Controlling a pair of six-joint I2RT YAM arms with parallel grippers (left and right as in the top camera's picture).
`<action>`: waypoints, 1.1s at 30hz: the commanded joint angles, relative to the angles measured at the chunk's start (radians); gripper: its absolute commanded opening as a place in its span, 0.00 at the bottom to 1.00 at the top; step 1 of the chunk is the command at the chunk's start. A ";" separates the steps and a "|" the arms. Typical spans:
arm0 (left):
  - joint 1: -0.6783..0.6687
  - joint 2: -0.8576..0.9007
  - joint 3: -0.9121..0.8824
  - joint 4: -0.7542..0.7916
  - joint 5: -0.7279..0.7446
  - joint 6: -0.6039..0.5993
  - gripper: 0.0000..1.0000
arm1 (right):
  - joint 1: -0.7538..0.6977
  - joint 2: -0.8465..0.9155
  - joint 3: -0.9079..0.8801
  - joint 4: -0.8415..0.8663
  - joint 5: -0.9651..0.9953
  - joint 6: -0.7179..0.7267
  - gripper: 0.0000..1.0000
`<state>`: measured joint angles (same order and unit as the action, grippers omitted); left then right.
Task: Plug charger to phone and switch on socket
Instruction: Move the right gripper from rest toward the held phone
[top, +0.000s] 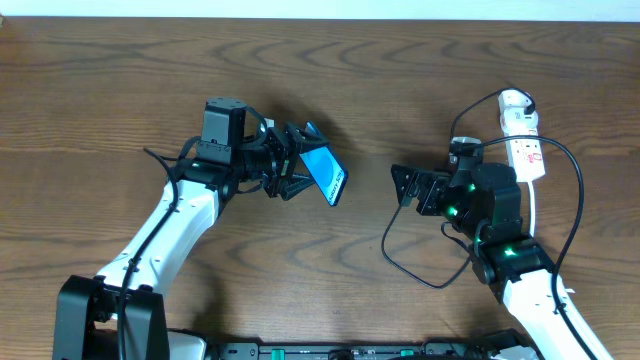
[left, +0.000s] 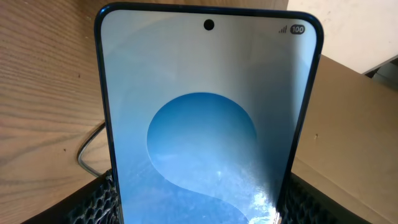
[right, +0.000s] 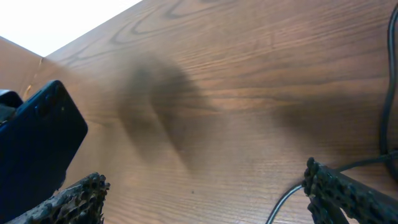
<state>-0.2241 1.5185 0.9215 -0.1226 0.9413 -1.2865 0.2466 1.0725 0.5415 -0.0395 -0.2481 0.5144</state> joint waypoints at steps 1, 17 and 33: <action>0.003 -0.017 -0.001 0.009 0.042 -0.010 0.68 | 0.004 0.006 0.018 0.000 0.034 -0.006 0.99; 0.003 -0.017 -0.001 0.009 0.043 -0.010 0.68 | 0.107 0.033 0.018 -0.061 0.029 -0.007 0.99; 0.003 -0.017 -0.001 0.009 0.043 -0.025 0.68 | 0.125 -0.038 0.019 -0.142 -0.154 -0.006 0.99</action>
<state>-0.2241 1.5185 0.9215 -0.1226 0.9447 -1.2922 0.3626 1.0557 0.5419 -0.1745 -0.3511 0.5144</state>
